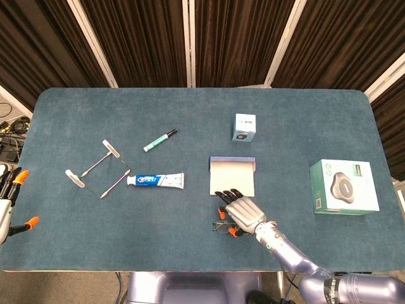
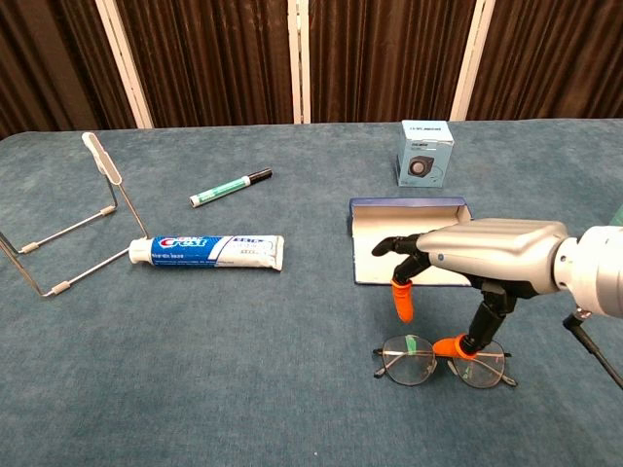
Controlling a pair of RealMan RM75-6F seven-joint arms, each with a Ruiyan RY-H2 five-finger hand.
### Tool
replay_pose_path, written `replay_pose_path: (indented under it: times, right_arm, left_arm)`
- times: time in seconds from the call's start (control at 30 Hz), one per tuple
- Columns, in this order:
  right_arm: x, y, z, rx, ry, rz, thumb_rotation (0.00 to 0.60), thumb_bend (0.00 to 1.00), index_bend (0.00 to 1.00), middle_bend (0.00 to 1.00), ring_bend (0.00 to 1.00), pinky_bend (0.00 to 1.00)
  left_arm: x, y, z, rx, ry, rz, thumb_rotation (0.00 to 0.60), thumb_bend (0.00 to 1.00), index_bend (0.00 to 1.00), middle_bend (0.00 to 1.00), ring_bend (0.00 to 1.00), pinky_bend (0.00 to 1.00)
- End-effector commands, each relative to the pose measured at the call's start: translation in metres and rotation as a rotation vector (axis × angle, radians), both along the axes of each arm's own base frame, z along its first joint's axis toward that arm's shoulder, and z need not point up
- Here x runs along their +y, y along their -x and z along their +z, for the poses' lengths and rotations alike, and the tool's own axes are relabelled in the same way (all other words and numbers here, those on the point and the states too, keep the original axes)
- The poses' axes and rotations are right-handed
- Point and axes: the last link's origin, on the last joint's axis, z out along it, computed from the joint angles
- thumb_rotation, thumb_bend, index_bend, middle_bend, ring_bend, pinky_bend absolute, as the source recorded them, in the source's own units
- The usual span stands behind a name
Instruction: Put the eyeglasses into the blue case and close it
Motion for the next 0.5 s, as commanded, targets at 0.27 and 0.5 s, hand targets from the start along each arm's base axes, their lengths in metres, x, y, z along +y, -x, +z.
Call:
replay_pose_path:
  times: [0.27, 0.5]
  right_arm:
    - [0.002, 0.007, -0.006, 0.038, 0.022, -0.028, 0.6, 0.23, 0.47, 0.0, 0.0, 0.0]
    - [0.005, 0.012, -0.011, 0.038, 0.005, -0.065, 0.6, 0.24, 0.47, 0.0, 0.0, 0.0]
  left_arm:
    - [0.0, -0.001, -0.001, -0.002, 0.007, -0.002, 0.6, 0.0, 0.0, 0.0, 0.0, 0.0]
    - [0.0, -0.002, 0.0, -0.017, 0.002, -0.014, 0.6, 0.0, 0.0, 0.0, 0.0, 0.0]
